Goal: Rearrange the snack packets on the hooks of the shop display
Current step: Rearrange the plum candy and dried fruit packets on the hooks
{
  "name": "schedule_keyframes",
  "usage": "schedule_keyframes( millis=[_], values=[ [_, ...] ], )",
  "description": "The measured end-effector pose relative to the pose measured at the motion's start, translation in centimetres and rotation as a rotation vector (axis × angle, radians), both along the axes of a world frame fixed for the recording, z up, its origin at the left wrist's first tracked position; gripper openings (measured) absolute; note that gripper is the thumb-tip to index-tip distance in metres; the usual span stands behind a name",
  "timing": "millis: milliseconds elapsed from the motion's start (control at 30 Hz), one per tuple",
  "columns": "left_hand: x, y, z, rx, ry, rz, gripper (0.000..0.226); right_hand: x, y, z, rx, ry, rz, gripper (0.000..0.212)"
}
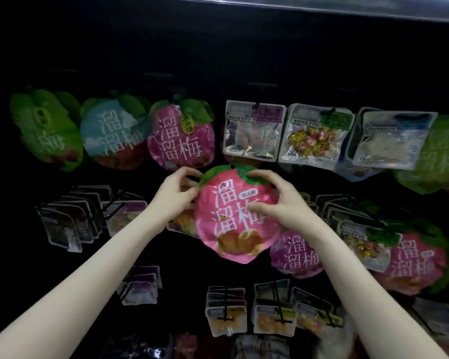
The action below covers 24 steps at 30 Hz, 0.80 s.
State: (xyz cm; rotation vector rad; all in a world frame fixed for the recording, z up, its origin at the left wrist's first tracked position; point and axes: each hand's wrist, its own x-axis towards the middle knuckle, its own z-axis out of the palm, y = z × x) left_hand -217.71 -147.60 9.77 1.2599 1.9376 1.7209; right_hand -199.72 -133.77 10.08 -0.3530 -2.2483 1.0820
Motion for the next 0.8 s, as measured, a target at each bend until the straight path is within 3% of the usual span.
schedule_keyframes(
  millis=[233,567,667,733,800],
  values=[
    [0.6,1.6,0.6,-0.155,-0.002,-0.160,0.033,1.3,1.3,1.2,-0.021,0.020,-0.091,0.043],
    [0.2,6.7,4.4,0.110,0.349,0.053,0.063,4.1,3.2,3.5,0.140,0.053,-0.235,0.035],
    [1.0,8.9,6.4,0.166,0.292,0.025,0.068,5.4,3.8,4.2,0.104,0.066,-0.240,0.034],
    [1.3,10.3,7.0,0.188,0.155,0.016,0.060,6.1,4.1,4.5,0.102,0.065,-0.250,0.034],
    [1.7,10.8,7.2,0.255,0.031,0.046,0.024,6.6,4.5,4.6,0.126,0.062,-0.262,0.034]
  ],
)
